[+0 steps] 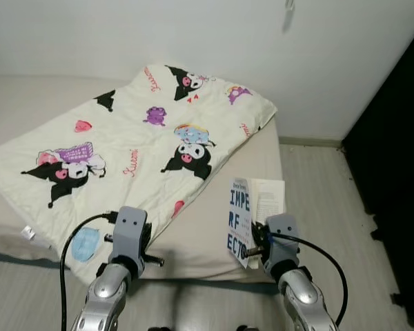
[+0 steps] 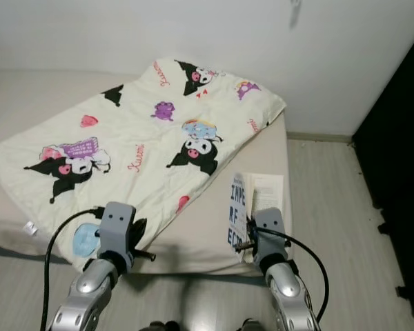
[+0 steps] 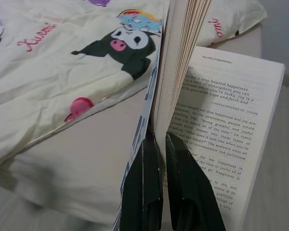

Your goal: Clean up the room

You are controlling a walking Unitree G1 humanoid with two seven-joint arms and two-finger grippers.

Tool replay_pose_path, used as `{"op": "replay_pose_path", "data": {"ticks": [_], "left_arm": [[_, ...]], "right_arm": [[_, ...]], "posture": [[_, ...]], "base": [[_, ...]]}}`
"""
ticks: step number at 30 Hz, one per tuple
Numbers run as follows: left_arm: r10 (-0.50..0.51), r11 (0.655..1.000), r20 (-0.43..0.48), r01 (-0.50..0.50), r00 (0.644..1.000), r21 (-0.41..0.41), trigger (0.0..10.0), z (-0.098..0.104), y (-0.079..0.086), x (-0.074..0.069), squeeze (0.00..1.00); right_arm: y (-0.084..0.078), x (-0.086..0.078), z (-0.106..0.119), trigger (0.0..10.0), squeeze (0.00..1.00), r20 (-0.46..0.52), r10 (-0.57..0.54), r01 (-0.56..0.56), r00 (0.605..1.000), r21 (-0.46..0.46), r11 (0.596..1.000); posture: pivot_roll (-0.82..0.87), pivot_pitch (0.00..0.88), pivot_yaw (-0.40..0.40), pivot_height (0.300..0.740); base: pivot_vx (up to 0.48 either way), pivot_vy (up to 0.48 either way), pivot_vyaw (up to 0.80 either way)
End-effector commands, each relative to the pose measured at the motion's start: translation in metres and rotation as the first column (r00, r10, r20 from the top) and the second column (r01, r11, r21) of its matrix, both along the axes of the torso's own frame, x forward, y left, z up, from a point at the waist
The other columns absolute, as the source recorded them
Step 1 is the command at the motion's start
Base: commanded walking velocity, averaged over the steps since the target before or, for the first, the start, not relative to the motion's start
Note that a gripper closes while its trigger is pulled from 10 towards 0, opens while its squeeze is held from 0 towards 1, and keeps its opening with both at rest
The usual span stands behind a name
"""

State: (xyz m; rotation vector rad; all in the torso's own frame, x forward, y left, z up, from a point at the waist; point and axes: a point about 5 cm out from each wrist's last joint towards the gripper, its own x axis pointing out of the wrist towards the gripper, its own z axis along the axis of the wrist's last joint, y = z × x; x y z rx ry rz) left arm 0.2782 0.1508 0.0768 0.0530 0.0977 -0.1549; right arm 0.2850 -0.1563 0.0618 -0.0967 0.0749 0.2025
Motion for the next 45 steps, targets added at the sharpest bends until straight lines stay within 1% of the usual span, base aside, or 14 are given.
{"op": "replay_pose_path", "data": {"ticks": [1,8,15,24,35,45], "left_arm": [[0.016,1.000,-0.013,-0.016,1.000,-0.009,10.0,-0.0031,0.0016,-0.0034,0.00],[0.017,1.000,-0.015,-0.017,1.000,-0.008,10.0,-0.0032,0.0026,-0.0030,0.00],[0.035,0.999,-0.003,-0.035,0.999,-0.008,10.0,-0.0011,0.0084,-0.0011,0.00],[0.038,0.999,-0.007,-0.038,0.999,0.002,10.0,-0.0020,0.0079,-0.0009,0.00],[0.009,1.000,0.004,-0.009,1.000,0.008,10.0,-0.0013,0.0049,-0.0006,0.00],[0.004,1.000,0.021,-0.004,1.000,-0.010,10.0,0.0011,0.0024,0.0030,0.00]], "right_arm": [[0.0002,0.0006,0.0023,10.0,0.00,0.010,0.002,-0.002,1.000,0.009,1.000],[0.0001,0.0014,0.0029,10.0,0.00,0.010,0.001,-0.002,1.000,0.011,1.000],[-0.0003,0.0057,0.0069,10.0,0.00,0.023,0.005,-0.005,1.000,0.008,1.000],[-0.0007,0.0073,0.0077,10.0,0.00,0.028,0.007,-0.008,1.000,0.010,1.000],[-0.0029,0.0038,0.0060,10.0,0.00,0.028,-0.001,0.000,1.000,0.013,1.000],[-0.0052,0.0044,0.0076,10.0,0.00,0.040,-0.001,0.000,0.999,0.021,1.000]], "posture": [[-0.07,0.261,0.015,0.740],[-0.08,0.252,0.014,0.740],[-0.08,0.225,0.005,0.740],[-0.08,0.212,0.003,0.740],[-0.08,0.200,0.011,0.740],[-0.08,0.191,0.008,0.740]], "base": [[0.000,0.000,0.00],[0.000,0.000,0.00],[0.000,0.000,0.00],[0.000,0.000,0.00],[0.000,0.000,0.00],[0.000,0.031,0.00]]}}
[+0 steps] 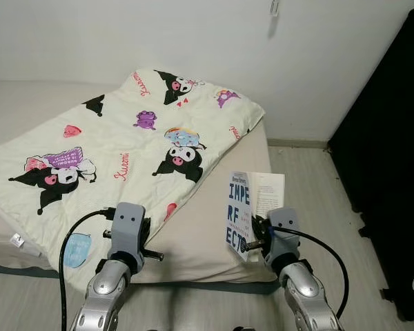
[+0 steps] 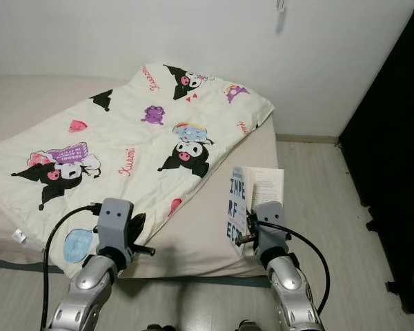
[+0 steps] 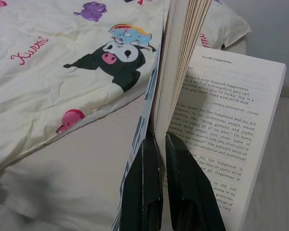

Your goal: Clean up the room

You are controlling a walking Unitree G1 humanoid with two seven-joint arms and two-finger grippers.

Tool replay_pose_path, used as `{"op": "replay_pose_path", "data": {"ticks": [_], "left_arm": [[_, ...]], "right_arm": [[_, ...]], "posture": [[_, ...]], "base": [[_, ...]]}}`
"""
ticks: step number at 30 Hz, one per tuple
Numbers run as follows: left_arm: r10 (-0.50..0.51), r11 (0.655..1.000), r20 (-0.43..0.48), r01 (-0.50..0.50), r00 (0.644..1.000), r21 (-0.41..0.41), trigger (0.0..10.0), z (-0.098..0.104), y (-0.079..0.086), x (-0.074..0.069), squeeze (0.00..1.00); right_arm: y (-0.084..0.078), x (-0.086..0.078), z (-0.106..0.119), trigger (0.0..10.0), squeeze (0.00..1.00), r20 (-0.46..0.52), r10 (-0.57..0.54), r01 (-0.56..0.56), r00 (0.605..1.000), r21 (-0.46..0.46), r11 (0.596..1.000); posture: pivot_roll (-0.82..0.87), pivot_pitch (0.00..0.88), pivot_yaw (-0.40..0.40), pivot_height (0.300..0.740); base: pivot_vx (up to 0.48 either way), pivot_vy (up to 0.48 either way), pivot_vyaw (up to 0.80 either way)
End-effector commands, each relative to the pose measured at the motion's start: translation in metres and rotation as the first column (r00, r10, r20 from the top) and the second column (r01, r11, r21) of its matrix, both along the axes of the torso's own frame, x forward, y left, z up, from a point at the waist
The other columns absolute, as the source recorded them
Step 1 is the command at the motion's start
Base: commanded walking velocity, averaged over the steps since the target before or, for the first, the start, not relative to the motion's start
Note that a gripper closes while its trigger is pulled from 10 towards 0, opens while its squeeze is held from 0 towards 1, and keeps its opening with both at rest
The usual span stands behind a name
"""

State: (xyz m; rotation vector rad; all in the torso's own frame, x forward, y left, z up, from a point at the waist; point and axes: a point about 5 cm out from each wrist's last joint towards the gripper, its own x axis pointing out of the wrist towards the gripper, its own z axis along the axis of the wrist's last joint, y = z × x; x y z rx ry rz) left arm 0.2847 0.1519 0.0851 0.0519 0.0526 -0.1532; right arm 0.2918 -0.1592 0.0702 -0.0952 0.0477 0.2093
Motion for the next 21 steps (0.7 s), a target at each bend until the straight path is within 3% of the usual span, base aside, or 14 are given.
{"op": "replay_pose_path", "data": {"ticks": [1,21], "left_arm": [[0.005,1.000,-0.023,-0.005,1.000,-0.007,10.0,-0.0069,0.0016,-0.0030,0.00],[0.013,1.000,-0.016,-0.013,1.000,-0.009,10.0,-0.0055,0.0068,-0.0010,0.00]], "right_arm": [[-0.0025,-0.0017,-0.0003,10.0,0.00,0.015,-0.008,0.007,1.000,0.017,1.000],[-0.0003,0.0017,0.0012,10.0,0.00,0.021,-0.003,0.002,1.000,0.023,1.000]], "posture": [[-0.09,0.190,0.006,0.740],[-0.07,0.188,0.008,0.740]], "base": [[0.000,0.330,0.00],[0.000,0.382,0.00]]}}
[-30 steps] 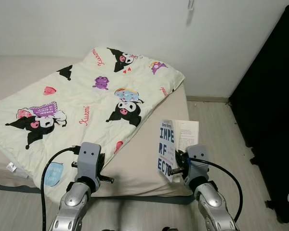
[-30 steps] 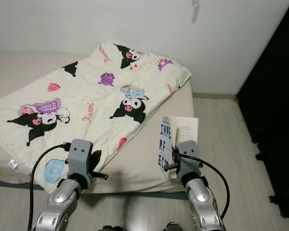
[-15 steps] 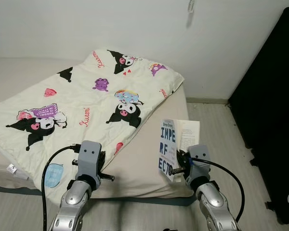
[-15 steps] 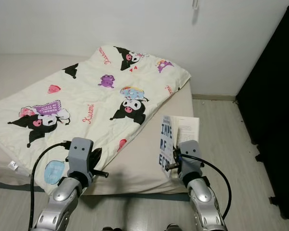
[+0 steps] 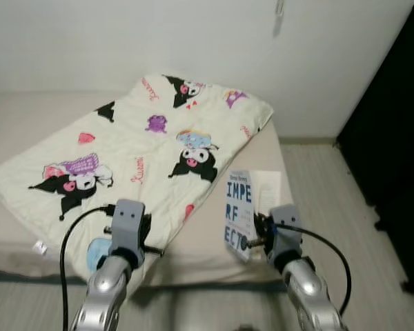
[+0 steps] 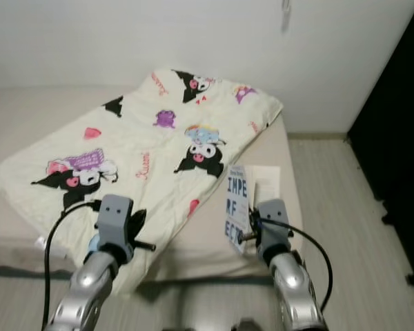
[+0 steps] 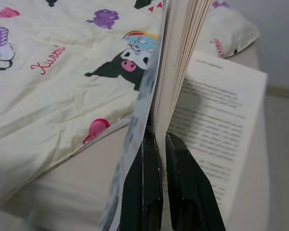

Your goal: Clean up the room

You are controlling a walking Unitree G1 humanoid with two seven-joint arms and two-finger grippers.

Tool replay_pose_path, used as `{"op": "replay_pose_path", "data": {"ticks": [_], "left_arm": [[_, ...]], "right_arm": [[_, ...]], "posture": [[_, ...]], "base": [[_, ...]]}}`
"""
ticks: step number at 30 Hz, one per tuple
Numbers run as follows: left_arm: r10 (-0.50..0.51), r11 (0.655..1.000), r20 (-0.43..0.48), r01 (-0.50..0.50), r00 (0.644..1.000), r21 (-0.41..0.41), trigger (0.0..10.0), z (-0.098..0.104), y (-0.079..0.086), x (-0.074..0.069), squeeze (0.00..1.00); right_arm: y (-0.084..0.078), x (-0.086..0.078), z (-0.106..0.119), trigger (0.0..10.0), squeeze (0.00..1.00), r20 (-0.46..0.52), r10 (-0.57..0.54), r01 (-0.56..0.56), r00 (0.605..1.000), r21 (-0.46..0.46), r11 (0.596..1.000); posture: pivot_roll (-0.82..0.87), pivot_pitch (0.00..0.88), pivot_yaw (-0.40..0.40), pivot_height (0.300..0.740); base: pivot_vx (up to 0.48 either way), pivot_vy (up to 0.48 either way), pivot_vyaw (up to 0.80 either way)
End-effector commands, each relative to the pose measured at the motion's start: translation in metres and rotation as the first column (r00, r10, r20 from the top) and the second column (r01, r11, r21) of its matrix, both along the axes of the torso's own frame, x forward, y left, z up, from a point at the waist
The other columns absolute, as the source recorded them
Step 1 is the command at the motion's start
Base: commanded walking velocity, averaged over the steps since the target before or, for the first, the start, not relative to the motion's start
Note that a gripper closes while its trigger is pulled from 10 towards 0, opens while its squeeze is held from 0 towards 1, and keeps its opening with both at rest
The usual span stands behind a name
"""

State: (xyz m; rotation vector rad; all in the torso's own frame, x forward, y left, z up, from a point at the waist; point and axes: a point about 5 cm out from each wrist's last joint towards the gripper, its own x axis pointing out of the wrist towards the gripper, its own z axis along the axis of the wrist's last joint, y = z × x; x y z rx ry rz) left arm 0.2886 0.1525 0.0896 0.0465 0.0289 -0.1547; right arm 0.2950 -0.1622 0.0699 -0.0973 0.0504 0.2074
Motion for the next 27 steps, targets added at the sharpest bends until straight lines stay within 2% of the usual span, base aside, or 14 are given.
{"op": "replay_pose_path", "data": {"ticks": [1,27], "left_arm": [[0.016,1.000,-0.039,-0.016,0.999,-0.001,10.0,-0.0098,0.0069,-0.0048,0.00],[0.006,1.000,-0.033,-0.006,0.999,0.010,10.0,-0.0075,0.0091,-0.0011,0.00]], "right_arm": [[0.0030,-0.0016,0.0013,10.0,0.00,0.024,-0.001,0.000,1.000,0.025,1.000],[0.0072,0.0002,0.0000,10.0,0.00,0.032,-0.007,0.006,0.999,0.041,0.999]], "posture": [[-0.07,0.188,0.008,0.740],[-0.06,0.182,0.025,0.740]], "base": [[0.000,0.382,0.00],[0.000,0.380,0.00]]}}
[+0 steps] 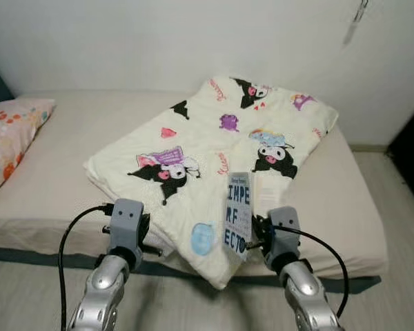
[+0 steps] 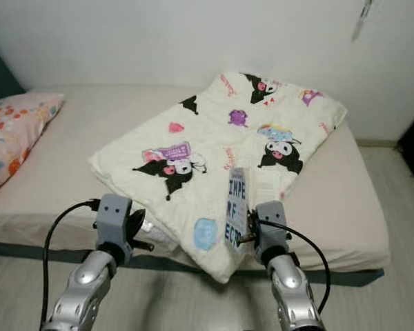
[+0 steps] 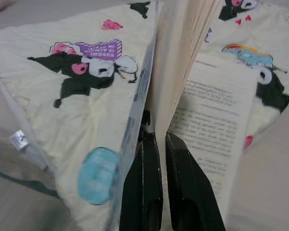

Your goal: Clean up the room

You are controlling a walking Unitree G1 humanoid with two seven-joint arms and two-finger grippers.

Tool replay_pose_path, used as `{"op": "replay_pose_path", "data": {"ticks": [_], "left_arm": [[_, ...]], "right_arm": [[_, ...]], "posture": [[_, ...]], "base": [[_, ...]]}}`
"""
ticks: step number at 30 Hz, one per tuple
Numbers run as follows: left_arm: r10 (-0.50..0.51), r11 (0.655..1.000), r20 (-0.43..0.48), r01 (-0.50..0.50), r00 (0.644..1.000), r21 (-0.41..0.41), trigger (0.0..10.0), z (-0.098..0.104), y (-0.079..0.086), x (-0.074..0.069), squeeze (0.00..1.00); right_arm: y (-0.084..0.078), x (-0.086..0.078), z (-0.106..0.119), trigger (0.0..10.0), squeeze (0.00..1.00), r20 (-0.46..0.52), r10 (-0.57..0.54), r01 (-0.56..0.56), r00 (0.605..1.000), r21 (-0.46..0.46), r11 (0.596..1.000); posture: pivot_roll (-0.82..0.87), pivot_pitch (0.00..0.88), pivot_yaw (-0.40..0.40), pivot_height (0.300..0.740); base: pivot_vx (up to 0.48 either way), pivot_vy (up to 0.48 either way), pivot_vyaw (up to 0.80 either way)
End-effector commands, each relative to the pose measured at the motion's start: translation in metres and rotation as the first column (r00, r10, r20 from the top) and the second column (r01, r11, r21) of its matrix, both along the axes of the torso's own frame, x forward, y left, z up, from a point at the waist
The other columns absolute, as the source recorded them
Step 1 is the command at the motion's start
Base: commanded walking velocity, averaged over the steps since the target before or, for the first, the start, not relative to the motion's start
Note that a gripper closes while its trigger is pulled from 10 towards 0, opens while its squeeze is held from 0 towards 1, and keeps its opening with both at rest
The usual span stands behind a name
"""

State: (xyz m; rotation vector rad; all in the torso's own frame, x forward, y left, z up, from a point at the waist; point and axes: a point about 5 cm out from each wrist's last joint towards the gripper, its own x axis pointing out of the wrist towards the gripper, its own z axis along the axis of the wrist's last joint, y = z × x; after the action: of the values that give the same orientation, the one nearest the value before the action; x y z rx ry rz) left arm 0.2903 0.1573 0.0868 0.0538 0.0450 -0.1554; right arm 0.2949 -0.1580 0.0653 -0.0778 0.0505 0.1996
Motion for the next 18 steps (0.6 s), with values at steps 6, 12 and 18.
{"op": "replay_pose_path", "data": {"ticks": [6,12,18], "left_arm": [[0.005,1.000,-0.017,-0.005,1.000,0.005,10.0,-0.0044,0.0052,-0.0030,0.00],[0.001,1.000,-0.017,-0.001,1.000,0.008,10.0,-0.0042,0.0067,-0.0030,0.00],[-0.005,1.000,-0.013,0.005,1.000,0.016,10.0,-0.0037,0.0055,-0.0031,0.00]], "right_arm": [[0.0038,-0.0001,0.0040,10.0,0.00,0.035,0.001,-0.002,0.999,0.024,1.000],[0.0058,-0.0010,0.0023,10.0,0.00,0.033,0.001,-0.002,0.999,0.027,1.000],[0.0057,-0.0007,0.0028,10.0,0.00,0.037,0.000,-0.001,0.999,0.028,1.000]], "posture": [[-0.05,0.177,0.030,0.740],[-0.05,0.167,0.034,0.740],[-0.05,0.155,0.037,0.740]], "base": [[0.000,0.376,0.00],[0.000,0.371,0.00],[0.000,0.308,0.00]]}}
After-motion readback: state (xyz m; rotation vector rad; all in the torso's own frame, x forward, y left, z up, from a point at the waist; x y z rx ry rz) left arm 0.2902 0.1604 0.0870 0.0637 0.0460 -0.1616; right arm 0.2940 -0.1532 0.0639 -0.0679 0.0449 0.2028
